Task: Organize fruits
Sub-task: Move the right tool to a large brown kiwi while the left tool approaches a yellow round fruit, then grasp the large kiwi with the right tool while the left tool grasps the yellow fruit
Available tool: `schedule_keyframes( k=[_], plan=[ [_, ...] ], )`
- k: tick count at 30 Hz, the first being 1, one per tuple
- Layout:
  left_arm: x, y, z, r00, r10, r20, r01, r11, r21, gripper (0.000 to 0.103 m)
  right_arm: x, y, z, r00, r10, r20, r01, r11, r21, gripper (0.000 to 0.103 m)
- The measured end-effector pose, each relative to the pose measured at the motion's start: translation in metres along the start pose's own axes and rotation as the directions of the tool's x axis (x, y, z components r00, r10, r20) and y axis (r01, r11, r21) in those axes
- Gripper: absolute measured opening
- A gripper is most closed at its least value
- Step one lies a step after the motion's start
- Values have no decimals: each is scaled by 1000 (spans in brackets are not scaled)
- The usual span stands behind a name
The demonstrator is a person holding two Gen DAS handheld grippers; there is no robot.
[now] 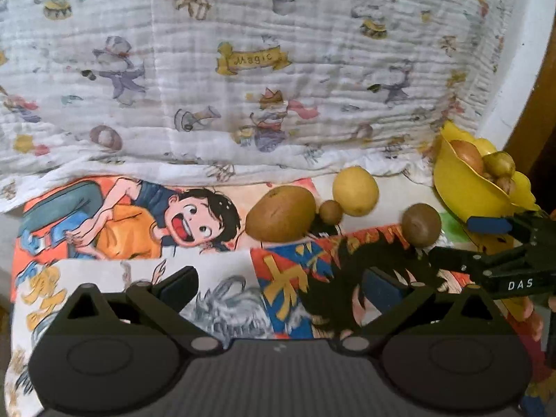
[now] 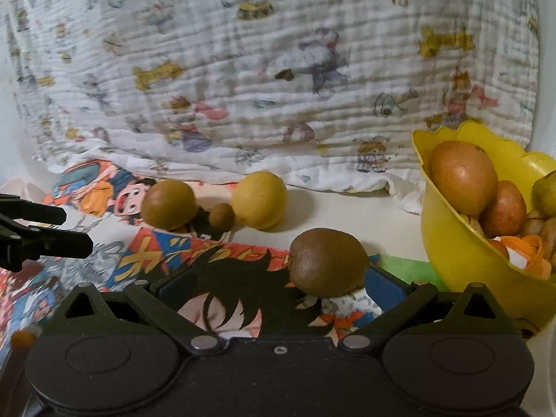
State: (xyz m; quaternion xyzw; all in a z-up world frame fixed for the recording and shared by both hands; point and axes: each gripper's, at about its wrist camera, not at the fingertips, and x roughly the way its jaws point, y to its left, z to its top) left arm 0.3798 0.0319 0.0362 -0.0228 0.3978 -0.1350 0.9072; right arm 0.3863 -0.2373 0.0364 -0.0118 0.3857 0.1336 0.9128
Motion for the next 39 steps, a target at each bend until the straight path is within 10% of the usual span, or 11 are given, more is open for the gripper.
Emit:
schedule_keyframes(
  k=[39],
  plan=[
    [70, -4, 22, 999, -8, 35, 1, 982, 187, 102, 48, -12, 6, 998, -44, -35, 44, 999, 5, 102]
  ],
)
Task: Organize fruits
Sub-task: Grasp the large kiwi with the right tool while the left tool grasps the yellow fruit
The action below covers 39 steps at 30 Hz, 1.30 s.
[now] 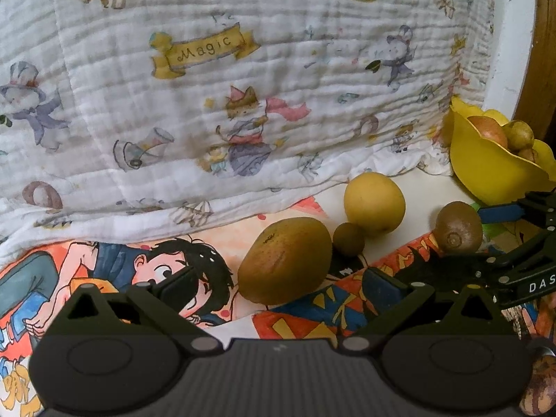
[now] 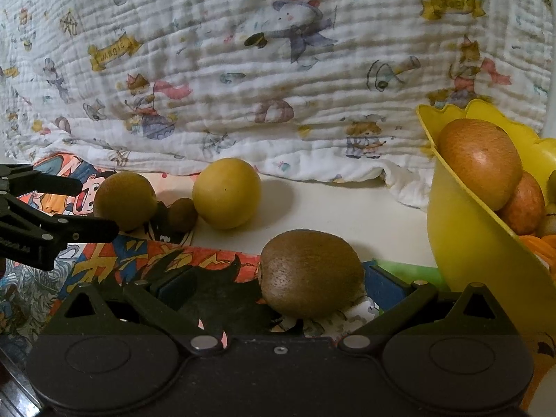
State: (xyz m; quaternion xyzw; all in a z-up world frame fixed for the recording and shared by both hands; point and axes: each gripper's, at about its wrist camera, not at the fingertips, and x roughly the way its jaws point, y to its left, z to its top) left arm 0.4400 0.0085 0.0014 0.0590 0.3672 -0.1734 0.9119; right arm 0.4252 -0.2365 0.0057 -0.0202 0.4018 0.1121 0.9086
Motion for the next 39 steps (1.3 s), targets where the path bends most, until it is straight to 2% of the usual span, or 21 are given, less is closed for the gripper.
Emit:
schedule_keyframes(
  k=[4, 11, 15, 22, 27, 34, 39],
  plan=[
    [1, -2, 4, 1000, -3, 11, 2, 999, 32, 102, 2, 0, 1, 1000, 4, 2, -4, 1000, -7, 102],
    [5, -16, 17, 998, -18, 58, 9, 989, 150, 102, 3, 1, 2, 1000, 3, -2, -3, 1000, -6, 102],
    [11, -29, 30, 997, -46, 67, 33, 981, 194, 102, 4, 0, 2, 1000, 1, -3, -1, 1000, -6, 102],
    [34, -51, 49, 992, -128, 12, 123, 969, 216, 102, 3, -2, -2, 1000, -20, 5, 20, 999, -27, 93],
    [49, -63, 54, 989, -150, -17, 150, 962, 226, 98, 4, 0, -5, 999, -34, 14, 35, 998, -58, 90],
    [68, -66, 54, 983, -164, -79, 177, 963, 201, 88, 7, 0, -6, 997, -66, 31, 69, 993, -95, 83],
    [75, -66, 55, 979, -181, -93, 194, 967, 167, 79, 7, -1, -6, 995, -86, 48, 91, 990, -109, 76]
  ],
)
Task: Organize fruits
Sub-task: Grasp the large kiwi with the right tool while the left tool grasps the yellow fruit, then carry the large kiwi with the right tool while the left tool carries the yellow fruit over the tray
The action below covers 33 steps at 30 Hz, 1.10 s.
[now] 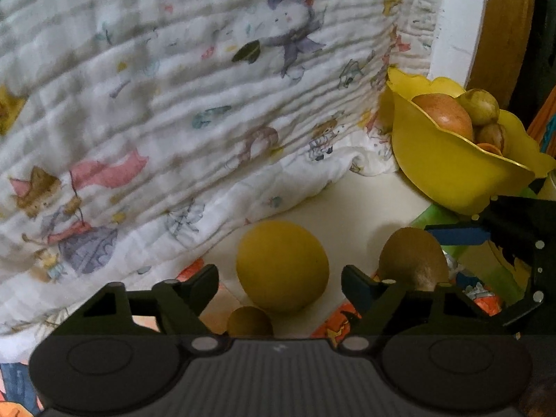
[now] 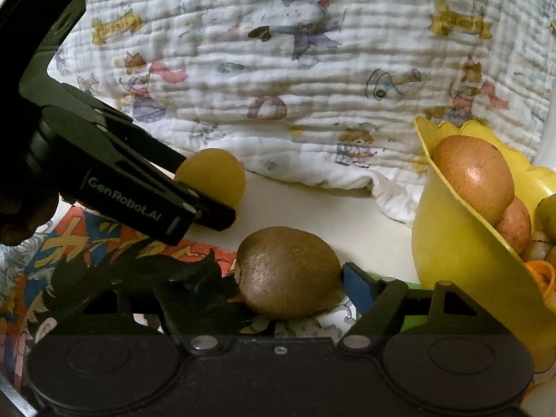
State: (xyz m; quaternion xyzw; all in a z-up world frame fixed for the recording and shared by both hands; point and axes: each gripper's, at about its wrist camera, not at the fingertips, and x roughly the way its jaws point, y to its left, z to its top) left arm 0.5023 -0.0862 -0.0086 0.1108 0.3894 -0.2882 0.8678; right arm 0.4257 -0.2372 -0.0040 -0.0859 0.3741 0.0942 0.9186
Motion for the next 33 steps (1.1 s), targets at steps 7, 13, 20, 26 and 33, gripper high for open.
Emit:
schedule_keyframes(
  k=[7, 13, 20, 26, 33],
  plan=[
    [3, 5, -1, 1000, -17, -10, 17, 999, -39, 64, -1, -2, -1, 1000, -21, 7, 21, 1000, -7, 68],
    [4, 4, 0, 1000, -17, -2, 16, 998, -57, 61, 0, -2, -2, 999, -31, 13, 32, 999, -10, 65],
    [0, 3, -1, 1000, -9, 2, 9, 994, -107, 60, -5, -2, -7, 998, -26, 54, 27, 999, -21, 63],
    [-29, -1, -4, 998, -32, 49, 38, 991, -128, 60, -30, 2, -9, 993, 4, 115, -2, 1000, -24, 63],
    [-84, -3, -14, 990, -26, 135, 52, 980, -193, 60, -69, 19, -7, 982, 49, 185, -34, 996, -83, 63]
  ],
)
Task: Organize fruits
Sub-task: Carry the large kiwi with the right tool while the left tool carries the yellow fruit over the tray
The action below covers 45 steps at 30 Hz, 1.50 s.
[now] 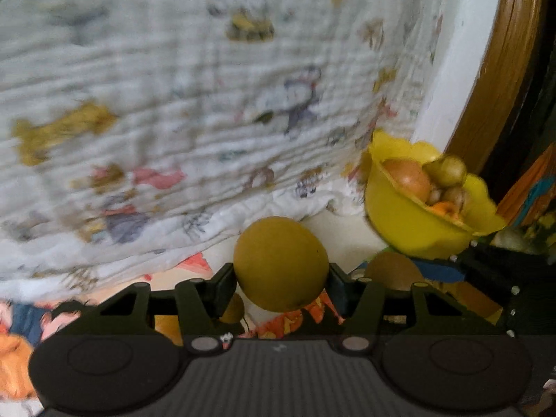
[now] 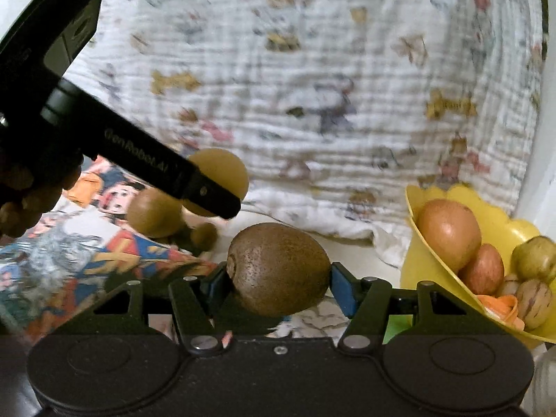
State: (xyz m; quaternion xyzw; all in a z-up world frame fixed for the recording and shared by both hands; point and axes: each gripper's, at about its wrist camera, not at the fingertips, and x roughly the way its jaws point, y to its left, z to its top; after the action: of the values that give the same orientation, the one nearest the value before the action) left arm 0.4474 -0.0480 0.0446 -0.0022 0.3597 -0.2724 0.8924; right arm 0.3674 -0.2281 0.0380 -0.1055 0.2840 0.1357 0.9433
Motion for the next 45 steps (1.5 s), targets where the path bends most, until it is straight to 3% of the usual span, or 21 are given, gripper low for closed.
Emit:
schedule_keyframes(
  k=[11, 22, 35, 45],
  plan=[
    [-82, 2, -50, 998, 37, 58, -31, 994, -102, 60, -68, 39, -7, 991, 118, 58, -115, 992, -56, 63],
    [-147, -16, -131, 998, 25, 59, -16, 989, -149, 60, -118, 94, -44, 971, 239, 6, -236, 964, -120, 63],
    [-173, -32, -202, 999, 34, -14, -36, 983, -178, 60, -148, 118, -83, 965, 242, -99, -256, 950, -177, 63],
    [-175, -35, -222, 995, 63, -81, -76, 982, -171, 60, -145, 126, -98, 955, 238, -177, -275, 935, -225, 63]
  ],
)
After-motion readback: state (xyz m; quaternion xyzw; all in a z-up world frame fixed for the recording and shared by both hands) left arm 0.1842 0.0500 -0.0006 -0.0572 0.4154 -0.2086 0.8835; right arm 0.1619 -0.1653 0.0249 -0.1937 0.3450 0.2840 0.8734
